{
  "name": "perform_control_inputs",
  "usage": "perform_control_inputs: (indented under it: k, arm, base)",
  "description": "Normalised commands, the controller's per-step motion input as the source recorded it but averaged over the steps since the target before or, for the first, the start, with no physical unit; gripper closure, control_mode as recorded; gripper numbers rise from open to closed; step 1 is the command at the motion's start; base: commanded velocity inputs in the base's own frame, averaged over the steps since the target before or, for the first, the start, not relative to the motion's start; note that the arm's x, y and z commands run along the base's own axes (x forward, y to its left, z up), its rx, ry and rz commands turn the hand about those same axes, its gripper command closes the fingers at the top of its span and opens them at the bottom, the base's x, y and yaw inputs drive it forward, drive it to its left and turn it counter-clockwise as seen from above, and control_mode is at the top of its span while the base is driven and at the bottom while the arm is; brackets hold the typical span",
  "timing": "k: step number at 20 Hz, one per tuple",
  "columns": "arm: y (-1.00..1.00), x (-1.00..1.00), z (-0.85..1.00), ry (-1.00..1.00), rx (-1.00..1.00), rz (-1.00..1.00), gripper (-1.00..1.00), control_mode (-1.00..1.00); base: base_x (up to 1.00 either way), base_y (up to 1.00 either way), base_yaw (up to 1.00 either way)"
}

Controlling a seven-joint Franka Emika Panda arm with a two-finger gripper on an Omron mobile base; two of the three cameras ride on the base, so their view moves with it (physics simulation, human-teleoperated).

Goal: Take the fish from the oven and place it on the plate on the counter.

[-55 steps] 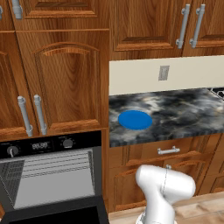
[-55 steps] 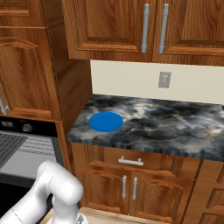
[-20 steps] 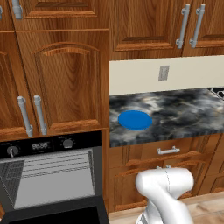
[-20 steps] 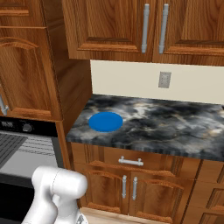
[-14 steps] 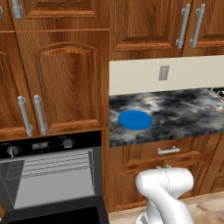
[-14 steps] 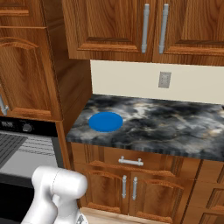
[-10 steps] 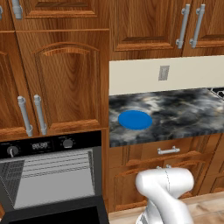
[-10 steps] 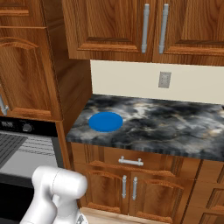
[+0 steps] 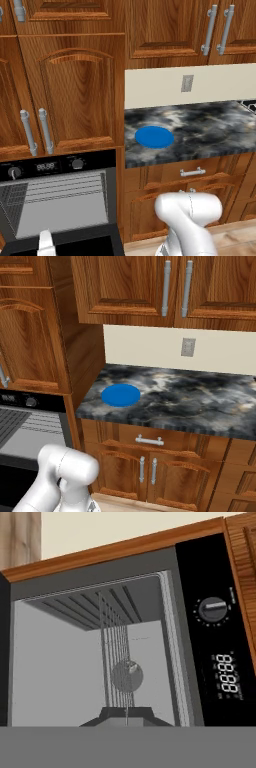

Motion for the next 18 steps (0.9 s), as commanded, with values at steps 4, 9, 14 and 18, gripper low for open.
perform_control_inputs:
  k: [4,9,14,18]
  arm:
    - [0.00,0.56,-0.02,0.09,0.00,-0.04,1.00,-1.00]
    - [0.09,0.21,-0.35,0.00,0.00,-0.09,1.00,-1.00]
    - [0.29,0.16,-0.41,0.00,0.00,-0.09,1.00,-1.00]
    - [0.77,0.37,-0.42,-0.03,-0.03,-0.14,-1.00,-1.00]
  base:
    - [0.00,0.00,0.00]
    - [0.00,0.00,0.00]
    - [0.00,0.00,0.00]
    - [0.00,0.00,0.00]
